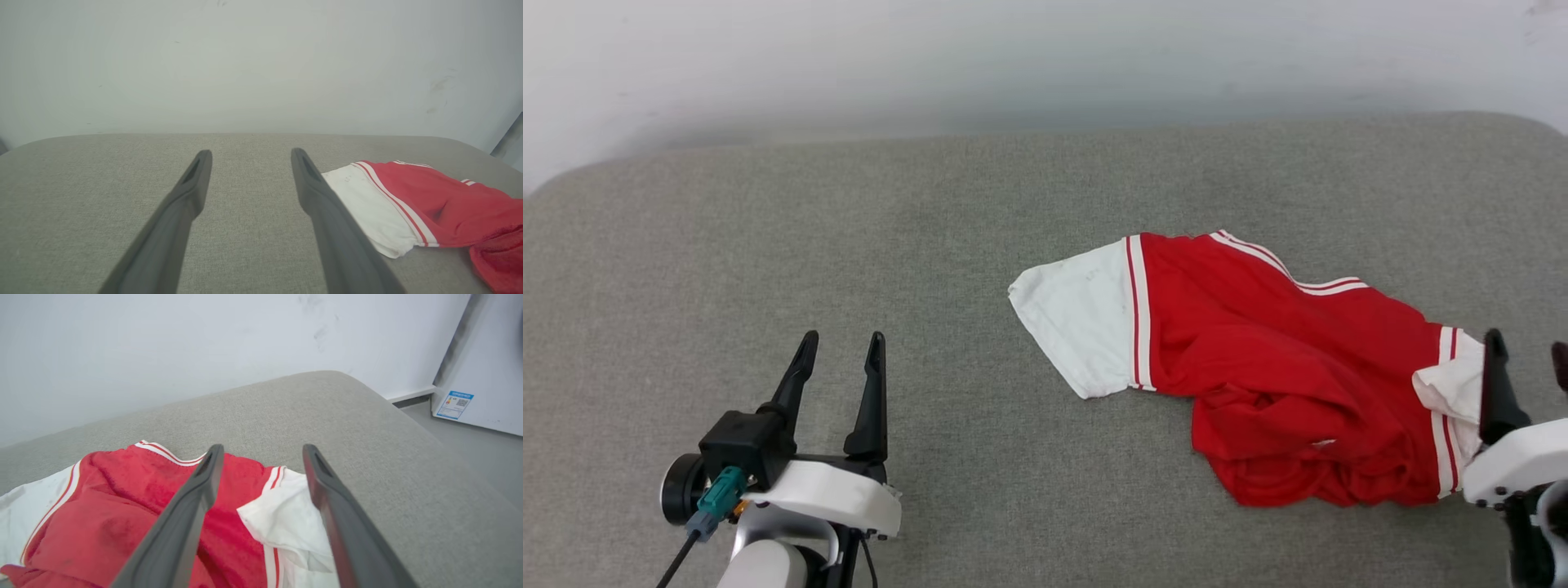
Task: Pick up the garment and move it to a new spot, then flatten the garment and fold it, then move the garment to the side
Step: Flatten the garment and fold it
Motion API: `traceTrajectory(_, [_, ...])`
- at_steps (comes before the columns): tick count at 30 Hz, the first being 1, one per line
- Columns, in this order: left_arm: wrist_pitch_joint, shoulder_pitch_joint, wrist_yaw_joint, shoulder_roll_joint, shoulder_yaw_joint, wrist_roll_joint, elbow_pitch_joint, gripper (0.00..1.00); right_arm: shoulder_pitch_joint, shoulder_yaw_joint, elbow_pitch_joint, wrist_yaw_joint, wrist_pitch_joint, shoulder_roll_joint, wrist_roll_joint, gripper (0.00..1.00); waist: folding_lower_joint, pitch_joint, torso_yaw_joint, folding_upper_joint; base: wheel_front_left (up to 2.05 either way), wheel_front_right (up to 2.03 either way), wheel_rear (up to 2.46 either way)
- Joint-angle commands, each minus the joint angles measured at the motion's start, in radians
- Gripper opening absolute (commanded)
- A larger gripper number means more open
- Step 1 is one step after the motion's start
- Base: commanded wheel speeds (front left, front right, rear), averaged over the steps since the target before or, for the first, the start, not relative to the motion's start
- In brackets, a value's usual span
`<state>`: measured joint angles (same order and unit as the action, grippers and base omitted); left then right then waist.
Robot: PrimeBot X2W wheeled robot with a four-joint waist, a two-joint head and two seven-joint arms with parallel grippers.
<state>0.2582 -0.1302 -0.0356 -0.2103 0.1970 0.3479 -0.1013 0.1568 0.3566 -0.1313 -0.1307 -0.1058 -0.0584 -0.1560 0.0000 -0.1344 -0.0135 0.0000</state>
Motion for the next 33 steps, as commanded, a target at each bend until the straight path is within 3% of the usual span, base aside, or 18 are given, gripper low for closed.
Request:
traceTrajectory(1, [-0.002,0.011,-0.004,-0.007,-0.002,0.003,0.001,1.00,-0.017,-0.026,0.019,0.000,0.027,0.004,0.010,1.00,0.0000,0.015,-0.006,0.0000,0.00,0.00,0.00])
traceTrajectory(9, [-0.024,0.045,-0.021,-0.023,-0.003,0.002,0.004,1.00,-0.110,-0.204,0.150,0.000,0.088,0.008,0.055,1.00,0.0000,0.070,-0.019,0.0000,0.00,0.00,0.00])
traceTrajectory(13, [-0.043,0.059,-0.033,-0.027,0.003,-0.002,0.016,1.00,-0.162,-0.264,0.217,0.000,0.082,0.008,0.023,1.00,0.0000,0.087,-0.029,0.0000,0.00,0.00,0.00])
traceTrajectory(17, [-0.080,0.038,-0.016,-0.040,0.017,0.005,0.009,1.00,-0.194,-0.302,0.267,0.000,0.074,0.008,-0.005,1.00,0.0000,0.090,-0.043,0.0000,0.00,0.00,0.00])
traceTrajectory(27, [-0.367,-0.257,0.099,-0.054,0.107,0.048,-0.097,1.00,-0.172,-0.346,0.316,0.000,0.049,0.008,-0.032,1.00,0.0000,0.008,-0.093,0.0000,0.00,0.00,0.00])
traceTrajectory(33, [-0.576,-0.468,0.134,-0.055,0.142,0.095,-0.251,1.00,-0.144,-0.351,0.301,0.000,0.061,0.008,-0.055,1.00,0.0000,-0.072,-0.140,0.0000,0.00,0.00,0.00])
